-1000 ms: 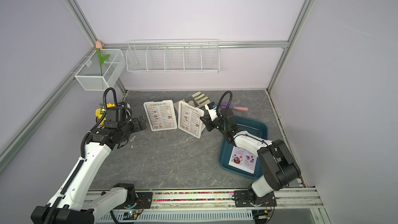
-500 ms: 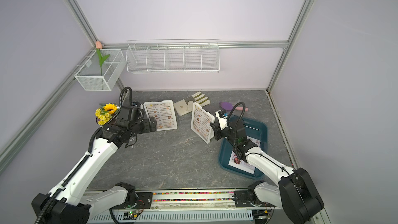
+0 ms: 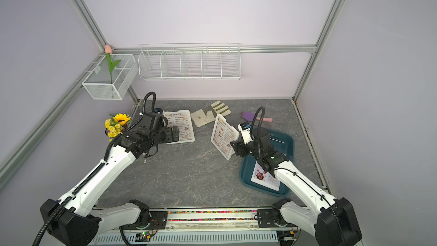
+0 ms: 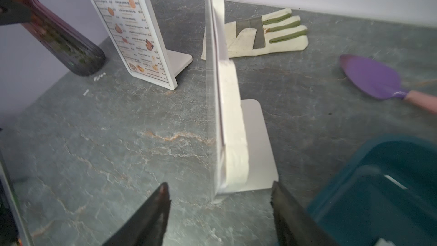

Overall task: Replace the menus in the menu holders
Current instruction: Move the menu holder to the center of the board, then take out the menu from the menu holder.

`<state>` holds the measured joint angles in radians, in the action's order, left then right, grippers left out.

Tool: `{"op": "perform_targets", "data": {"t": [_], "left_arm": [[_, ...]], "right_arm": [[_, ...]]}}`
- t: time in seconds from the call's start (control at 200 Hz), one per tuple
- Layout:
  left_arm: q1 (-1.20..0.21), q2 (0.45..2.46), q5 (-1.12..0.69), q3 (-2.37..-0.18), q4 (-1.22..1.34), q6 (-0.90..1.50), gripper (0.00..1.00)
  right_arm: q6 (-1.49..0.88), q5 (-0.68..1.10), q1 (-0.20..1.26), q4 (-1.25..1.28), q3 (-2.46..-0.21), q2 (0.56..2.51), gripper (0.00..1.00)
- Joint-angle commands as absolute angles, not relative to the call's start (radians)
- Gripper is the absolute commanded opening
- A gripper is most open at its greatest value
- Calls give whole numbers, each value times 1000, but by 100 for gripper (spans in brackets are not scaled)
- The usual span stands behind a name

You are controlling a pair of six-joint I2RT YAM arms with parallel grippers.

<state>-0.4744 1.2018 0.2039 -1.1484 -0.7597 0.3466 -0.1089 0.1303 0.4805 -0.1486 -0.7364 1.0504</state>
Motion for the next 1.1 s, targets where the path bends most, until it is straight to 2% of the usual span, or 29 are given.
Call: {"op": "perform_targets", "data": {"t": [0.0,0.075,0.21,0.295,0.355,0.575,1.095], "left_arm": [[-492,1211,222,-1169,-790,351,99],[-506,1221,230,-1169,-806,345,99],[-525,1228,232,-1161,-810,358,99],[-533,1220,228,-1159,-809,367,99],[-536,1215,227,-1158,-811,371,99],[-546,1210,221,-1146,-815,376,99],[-546,1193,232,-1138,-819,364,99]], "right_arm": [[-86,104,458,-425,-902,993,79],[-78,143,441,-504,-1043,1062,77],[-23,167,441,-625,-1298,1270,54],[0,171,440,-689,-1435,1380,44],[15,193,441,-731,-1513,1441,40],[29,240,441,-775,-1602,1568,37],[32,277,448,-754,-1606,1668,33]]}}
